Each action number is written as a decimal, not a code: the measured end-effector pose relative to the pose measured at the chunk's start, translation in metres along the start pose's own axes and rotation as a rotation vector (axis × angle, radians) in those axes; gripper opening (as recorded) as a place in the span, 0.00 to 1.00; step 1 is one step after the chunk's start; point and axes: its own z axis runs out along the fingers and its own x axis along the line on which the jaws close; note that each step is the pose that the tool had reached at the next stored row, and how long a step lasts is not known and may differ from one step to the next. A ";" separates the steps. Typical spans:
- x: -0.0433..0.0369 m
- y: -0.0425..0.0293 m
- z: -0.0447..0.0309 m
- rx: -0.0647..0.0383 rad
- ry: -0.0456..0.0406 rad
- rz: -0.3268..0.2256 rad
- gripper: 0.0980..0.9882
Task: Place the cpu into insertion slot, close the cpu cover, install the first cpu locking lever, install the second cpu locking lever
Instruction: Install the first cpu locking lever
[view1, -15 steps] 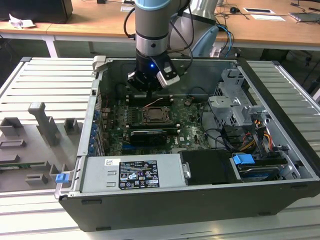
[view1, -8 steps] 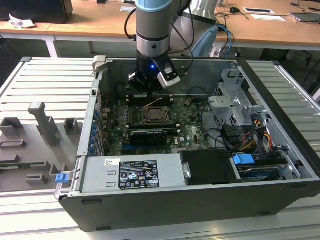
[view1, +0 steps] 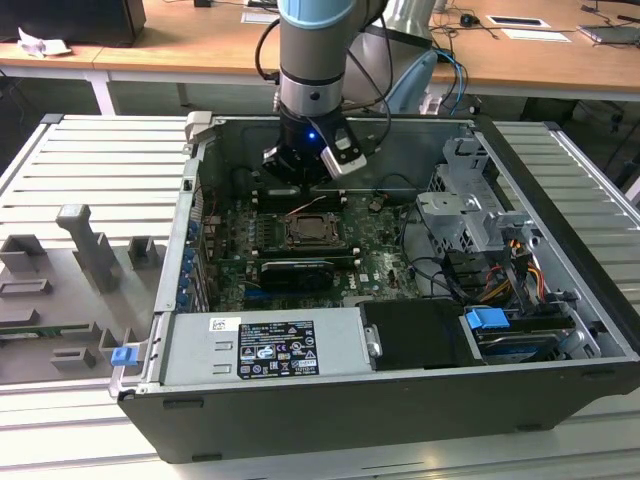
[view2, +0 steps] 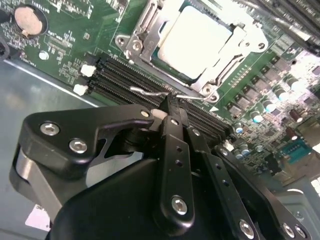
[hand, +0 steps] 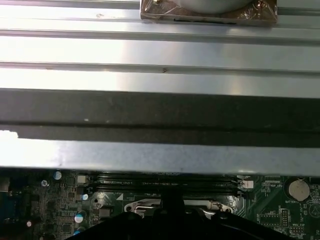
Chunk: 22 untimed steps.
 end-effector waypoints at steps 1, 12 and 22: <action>-0.0006 0.0006 0.0009 0.000 0.0000 0.000 0.01; -0.0191 -0.0007 0.0132 0.000 -0.0002 0.002 0.01; -0.0239 -0.0008 0.0199 0.039 0.0009 0.001 0.01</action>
